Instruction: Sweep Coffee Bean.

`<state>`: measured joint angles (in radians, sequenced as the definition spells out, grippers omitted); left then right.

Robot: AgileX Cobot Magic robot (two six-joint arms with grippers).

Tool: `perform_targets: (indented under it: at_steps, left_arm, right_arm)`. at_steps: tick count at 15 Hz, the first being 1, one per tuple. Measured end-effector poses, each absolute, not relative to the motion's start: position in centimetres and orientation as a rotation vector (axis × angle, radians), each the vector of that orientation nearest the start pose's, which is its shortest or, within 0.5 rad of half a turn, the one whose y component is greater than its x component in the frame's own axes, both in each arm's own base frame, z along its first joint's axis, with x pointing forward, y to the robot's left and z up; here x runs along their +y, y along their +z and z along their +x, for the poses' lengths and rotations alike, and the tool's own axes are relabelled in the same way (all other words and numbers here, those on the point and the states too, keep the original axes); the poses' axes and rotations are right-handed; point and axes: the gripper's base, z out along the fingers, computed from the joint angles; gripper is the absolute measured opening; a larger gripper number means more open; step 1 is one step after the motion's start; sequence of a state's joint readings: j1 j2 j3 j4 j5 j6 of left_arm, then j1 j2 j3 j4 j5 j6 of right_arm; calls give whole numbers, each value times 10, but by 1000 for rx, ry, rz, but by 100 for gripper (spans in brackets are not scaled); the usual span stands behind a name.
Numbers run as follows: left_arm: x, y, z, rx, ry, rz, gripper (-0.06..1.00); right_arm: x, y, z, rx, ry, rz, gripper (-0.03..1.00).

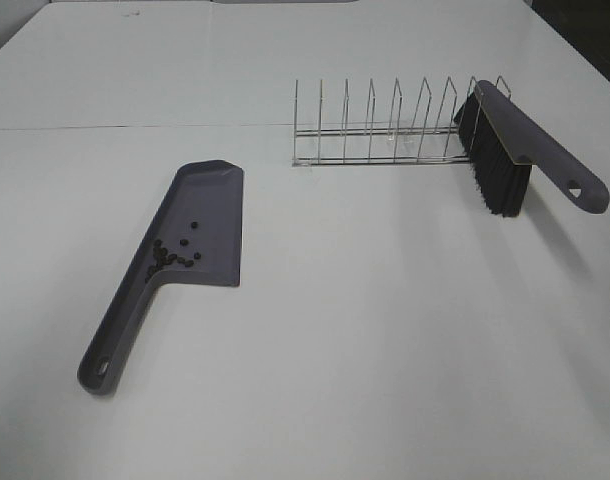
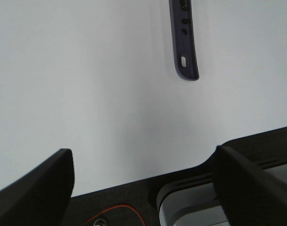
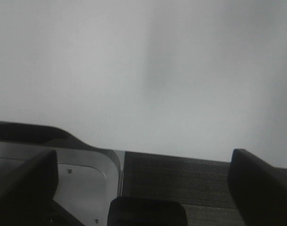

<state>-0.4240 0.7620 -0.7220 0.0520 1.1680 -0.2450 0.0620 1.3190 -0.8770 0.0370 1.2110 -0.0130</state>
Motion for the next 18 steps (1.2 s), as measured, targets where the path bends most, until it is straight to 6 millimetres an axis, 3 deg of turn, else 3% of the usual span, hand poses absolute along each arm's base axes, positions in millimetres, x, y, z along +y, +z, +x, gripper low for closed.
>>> perform_targets:
  at_steps: [3, 4, 7, 13, 15, 18]
  left_arm:
    - [-22, 298, 59, 2501, -195, 267, 74]
    - [-16, 297, 47, 2434, -204, 293, 74]
    - [-6, 283, 23, 2279, -202, 377, 74]
    - [-4, 276, 19, 2173, -195, 431, 74]
    - [-4, 276, 19, 2172, -193, 435, 74]
    - [-4, 276, 19, 2167, -182, 456, 74]
  right_arm:
    - [14, 245, 150, 3079, 77, -90, 83]
    - [12, 251, 124, 2966, 79, -89, 83]
    - [10, 261, 92, 2727, 83, -87, 83]
    - [8, 277, 22, 2219, 75, -186, 82]
    - [9, 279, 10, 2135, 73, -220, 82]
    - [11, 279, 6, 2106, 83, -261, 81]
